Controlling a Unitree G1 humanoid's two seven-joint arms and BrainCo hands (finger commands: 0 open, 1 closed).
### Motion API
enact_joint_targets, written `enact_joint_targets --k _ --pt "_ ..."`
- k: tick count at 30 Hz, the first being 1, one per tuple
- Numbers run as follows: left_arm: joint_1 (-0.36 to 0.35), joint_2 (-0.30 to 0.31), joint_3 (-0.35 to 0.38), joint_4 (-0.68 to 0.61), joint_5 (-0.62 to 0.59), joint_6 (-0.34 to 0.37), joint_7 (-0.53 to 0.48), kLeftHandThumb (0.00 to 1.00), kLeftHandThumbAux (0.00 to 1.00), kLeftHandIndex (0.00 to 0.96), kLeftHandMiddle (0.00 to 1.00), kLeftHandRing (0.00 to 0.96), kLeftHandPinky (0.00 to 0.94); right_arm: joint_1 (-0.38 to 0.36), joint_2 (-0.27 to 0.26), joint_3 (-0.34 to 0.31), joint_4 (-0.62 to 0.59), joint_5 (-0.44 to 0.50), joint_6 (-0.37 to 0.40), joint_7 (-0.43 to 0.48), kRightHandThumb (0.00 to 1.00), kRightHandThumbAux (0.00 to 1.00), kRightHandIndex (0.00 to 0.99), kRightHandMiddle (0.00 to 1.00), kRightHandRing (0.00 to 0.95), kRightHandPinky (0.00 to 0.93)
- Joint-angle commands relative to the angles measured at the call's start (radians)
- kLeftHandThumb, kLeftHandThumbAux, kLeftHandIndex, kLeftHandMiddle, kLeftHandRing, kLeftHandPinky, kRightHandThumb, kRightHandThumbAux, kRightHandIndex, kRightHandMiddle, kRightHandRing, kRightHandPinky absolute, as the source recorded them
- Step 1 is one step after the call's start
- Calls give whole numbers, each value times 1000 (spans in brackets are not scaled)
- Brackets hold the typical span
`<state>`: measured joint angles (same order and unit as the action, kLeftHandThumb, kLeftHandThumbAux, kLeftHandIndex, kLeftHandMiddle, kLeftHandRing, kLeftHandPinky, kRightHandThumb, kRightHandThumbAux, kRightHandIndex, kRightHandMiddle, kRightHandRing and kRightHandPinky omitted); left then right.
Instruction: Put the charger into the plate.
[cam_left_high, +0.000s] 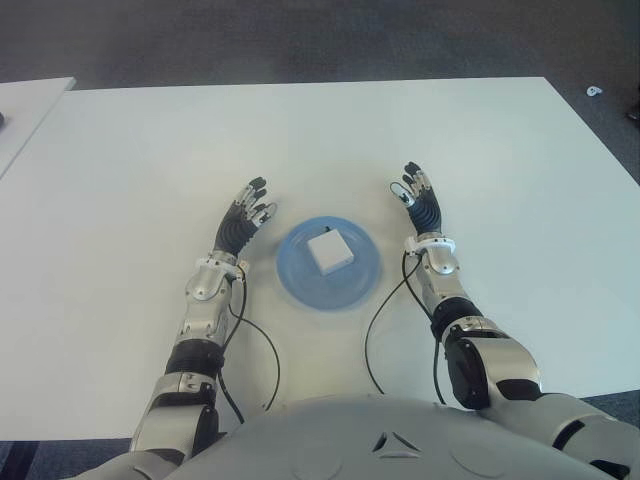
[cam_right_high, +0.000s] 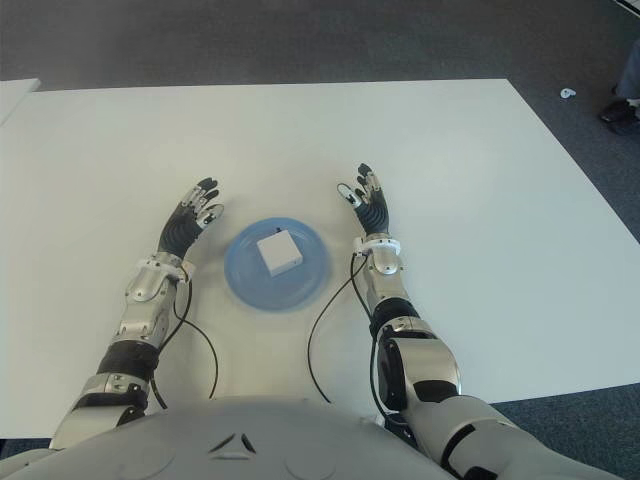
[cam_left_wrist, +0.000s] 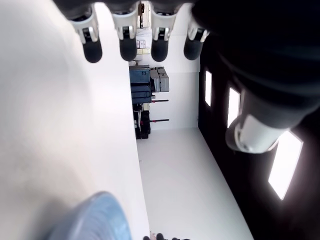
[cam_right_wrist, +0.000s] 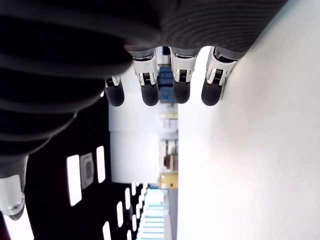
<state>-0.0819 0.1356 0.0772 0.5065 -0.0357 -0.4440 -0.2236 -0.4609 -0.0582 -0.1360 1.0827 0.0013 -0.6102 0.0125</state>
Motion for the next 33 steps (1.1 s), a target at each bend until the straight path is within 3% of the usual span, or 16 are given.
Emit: enact_joint_targets --k 1,14,33 --pt "8 -1 -14 23 44 -27 45 36 538 0 0 0 0 64 4 2 34 6 55 10 29 535 0 0 0 0" --pt "-34 -19 -33 120 117 -82 170 35 480 0 0 0 0 76 5 -2 19 11 72 23 32 535 0 0 0 0" --pt "-51 -26 -51 242 104 -198 173 14 480 0 0 0 0 123 -16 15 -17 -7 58 41 40 547 0 0 0 0"
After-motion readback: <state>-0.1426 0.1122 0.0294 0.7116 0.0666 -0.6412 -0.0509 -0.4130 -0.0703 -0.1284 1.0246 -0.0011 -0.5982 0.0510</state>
